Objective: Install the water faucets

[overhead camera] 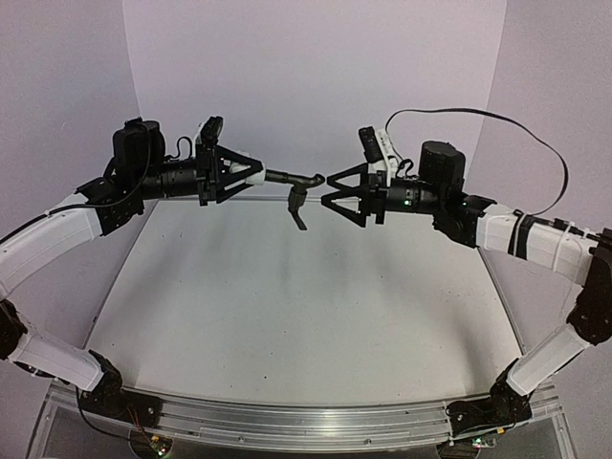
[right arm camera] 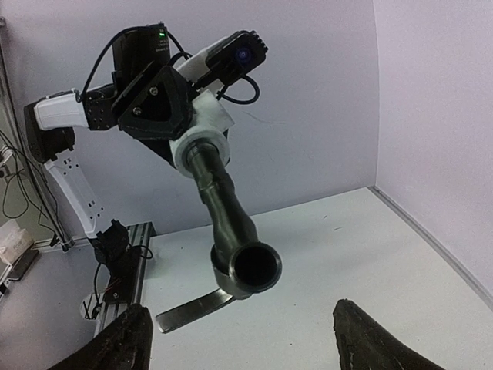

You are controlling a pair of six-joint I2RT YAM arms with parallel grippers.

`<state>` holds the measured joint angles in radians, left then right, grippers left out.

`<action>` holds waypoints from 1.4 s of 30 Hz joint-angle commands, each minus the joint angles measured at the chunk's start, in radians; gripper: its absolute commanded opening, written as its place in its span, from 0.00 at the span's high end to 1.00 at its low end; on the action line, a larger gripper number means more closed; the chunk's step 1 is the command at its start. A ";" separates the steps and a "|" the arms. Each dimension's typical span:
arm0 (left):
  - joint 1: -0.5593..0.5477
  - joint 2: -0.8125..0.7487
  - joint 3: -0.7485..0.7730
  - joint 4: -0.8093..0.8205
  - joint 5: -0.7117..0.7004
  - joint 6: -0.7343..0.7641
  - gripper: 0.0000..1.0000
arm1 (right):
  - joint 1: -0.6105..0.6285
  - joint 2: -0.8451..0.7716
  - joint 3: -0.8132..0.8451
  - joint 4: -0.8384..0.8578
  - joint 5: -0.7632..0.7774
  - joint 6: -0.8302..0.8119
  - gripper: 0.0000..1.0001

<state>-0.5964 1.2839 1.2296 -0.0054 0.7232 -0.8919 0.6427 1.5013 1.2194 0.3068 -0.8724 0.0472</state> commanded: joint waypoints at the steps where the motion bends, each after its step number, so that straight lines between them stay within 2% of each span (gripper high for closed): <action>1: -0.002 -0.019 0.008 0.157 0.044 -0.072 1.00 | 0.032 0.049 0.064 0.162 -0.051 0.028 0.22; 5: -0.002 -0.004 0.016 0.169 0.060 -0.068 1.00 | 0.046 0.104 0.107 0.191 -0.058 0.075 0.31; 10: -0.002 0.018 0.028 0.182 0.078 -0.061 1.00 | 0.063 0.161 0.108 0.305 -0.090 0.151 0.37; 13: -0.002 0.029 0.032 0.188 0.089 -0.055 1.00 | 0.063 0.201 0.117 0.387 -0.117 0.229 0.46; 16: -0.002 0.038 0.035 0.195 0.105 -0.040 1.00 | 0.063 0.233 0.131 0.446 -0.130 0.305 0.59; 22: -0.002 0.044 0.034 0.197 0.130 0.060 1.00 | 0.063 0.268 0.145 0.486 -0.144 0.465 0.97; 24: -0.002 0.041 0.029 0.199 0.140 0.126 1.00 | 0.063 0.281 0.155 0.497 -0.169 0.547 1.00; 26: -0.002 0.037 0.019 0.200 0.157 0.228 1.00 | 0.061 0.296 0.175 0.504 -0.194 0.653 1.00; 30: -0.002 0.017 -0.021 0.202 0.219 0.571 1.00 | 0.055 0.336 0.218 0.511 -0.245 0.936 1.00; 35: -0.001 0.022 -0.042 0.201 0.433 1.076 1.00 | 0.047 0.391 0.254 0.525 -0.328 1.231 1.00; 37: 0.002 0.018 -0.047 0.194 0.520 1.281 1.00 | 0.045 0.410 0.248 0.578 -0.348 1.351 1.00; 40: 0.014 0.032 -0.013 0.178 0.592 1.472 1.00 | 0.046 0.431 0.232 0.662 -0.361 1.500 1.00; 42: 0.022 0.051 0.027 0.174 0.620 1.543 1.00 | 0.045 0.445 0.225 0.714 -0.356 1.591 1.00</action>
<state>-0.5429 1.3328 1.1772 0.1245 1.0249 0.2786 0.6888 1.9007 1.4189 0.8900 -1.2808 1.3205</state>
